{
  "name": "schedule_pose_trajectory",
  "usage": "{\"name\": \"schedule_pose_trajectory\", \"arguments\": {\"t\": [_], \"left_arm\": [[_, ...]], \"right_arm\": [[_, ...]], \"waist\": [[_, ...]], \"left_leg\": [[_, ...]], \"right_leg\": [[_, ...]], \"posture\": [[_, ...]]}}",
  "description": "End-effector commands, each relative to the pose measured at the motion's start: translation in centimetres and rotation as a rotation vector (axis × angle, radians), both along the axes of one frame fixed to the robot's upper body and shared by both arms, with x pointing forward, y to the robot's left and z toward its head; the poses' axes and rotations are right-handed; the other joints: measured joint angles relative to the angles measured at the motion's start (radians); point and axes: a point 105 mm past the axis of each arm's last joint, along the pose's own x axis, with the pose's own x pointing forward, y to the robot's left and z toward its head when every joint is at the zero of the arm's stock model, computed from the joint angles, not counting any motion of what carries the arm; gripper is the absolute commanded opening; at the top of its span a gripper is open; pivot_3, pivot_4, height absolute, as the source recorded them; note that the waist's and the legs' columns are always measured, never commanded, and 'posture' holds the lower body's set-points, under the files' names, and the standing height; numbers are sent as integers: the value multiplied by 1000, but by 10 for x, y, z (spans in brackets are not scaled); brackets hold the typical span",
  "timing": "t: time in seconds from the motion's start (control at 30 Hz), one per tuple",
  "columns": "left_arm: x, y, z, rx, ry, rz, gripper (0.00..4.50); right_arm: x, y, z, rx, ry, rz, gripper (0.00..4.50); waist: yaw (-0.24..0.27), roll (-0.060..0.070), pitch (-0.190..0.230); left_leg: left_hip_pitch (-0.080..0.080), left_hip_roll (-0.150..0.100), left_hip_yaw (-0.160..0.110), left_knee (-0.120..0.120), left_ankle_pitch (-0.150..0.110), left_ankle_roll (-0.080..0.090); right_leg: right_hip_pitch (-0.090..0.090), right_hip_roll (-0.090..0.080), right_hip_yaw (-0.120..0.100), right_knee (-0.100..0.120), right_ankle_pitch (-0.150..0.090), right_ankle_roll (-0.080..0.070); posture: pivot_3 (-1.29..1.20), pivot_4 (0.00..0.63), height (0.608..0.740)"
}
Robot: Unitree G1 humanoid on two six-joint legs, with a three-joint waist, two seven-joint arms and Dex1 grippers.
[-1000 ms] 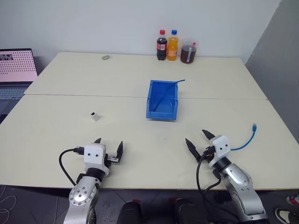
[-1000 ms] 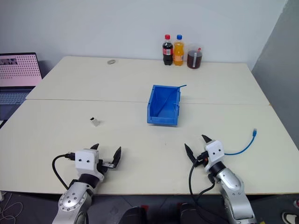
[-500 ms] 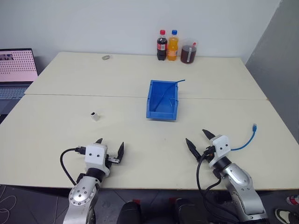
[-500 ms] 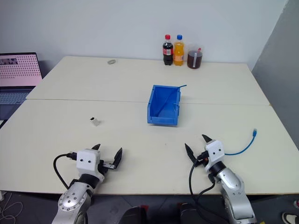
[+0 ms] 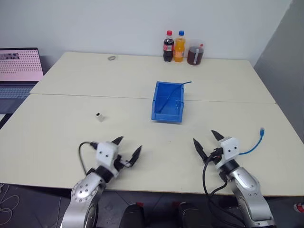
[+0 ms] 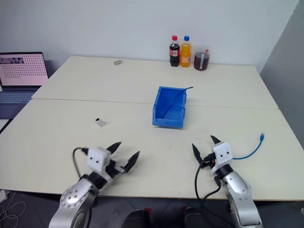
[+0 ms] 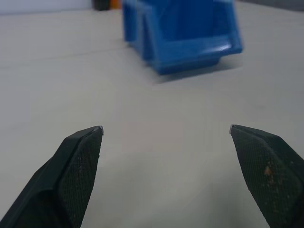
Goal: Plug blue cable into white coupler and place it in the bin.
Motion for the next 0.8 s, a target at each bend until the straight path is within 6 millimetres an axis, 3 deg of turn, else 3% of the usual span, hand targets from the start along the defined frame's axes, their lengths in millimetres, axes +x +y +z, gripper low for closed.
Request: {"name": "schedule_pose_trajectory", "arguments": {"t": [0.03, 0.17, 0.27, 0.47, 0.6, 0.8], "left_arm": [[-4, -33, 17, 28, -15, -240, 4500], [-7, -60, 31, 56, 10, -484, 4500], [-14, -71, 37, 88, 37, -641, 4500], [-28, -79, 37, 122, 113, -838, 4500], [-28, -80, 36, 124, 120, -850, 4500], [-18, -85, 43, 95, 90, -827, 4500]], "right_arm": [[-13, -29, 24, 10, -68, -181, 4441], [-37, -59, 22, 29, 14, -419, 4441], [-42, -75, 18, 56, 106, -574, 4441], [-21, -97, 21, 151, 213, -743, 4441], [-9, -107, 21, 166, 246, -771, 4441], [9, -142, 7, 184, 339, -842, 4441]], "waist": [[2, 0, 0], [1, 2, -1], [-3, 3, -1], [-20, 3, -1], [-20, 3, -1], [-16, 3, -1]], "left_leg": [[0, 0, 0, 0, 0, 0], [0, 1, 0, -1, 0, 0], [0, 1, -2, -2, 0, 0], [1, 0, -1, -2, 0, 0], [0, 0, -2, -3, 0, 0], [-1, -2, -2, -4, 0, 0]], "right_leg": [[0, 0, 0, 0, 0, 0], [0, 0, -1, 1, -1, -1], [-1, 1, -3, 1, -1, -2], [0, 1, -1, 1, 0, 0], [-1, 1, -2, 1, -2, -2], [-1, 0, -2, 0, -2, -2]], "posture": [[0, 150, 740], [0, 150, 740], [0, 150, 740], [0, 150, 740], [0, 150, 740], [0, 150, 740]]}}
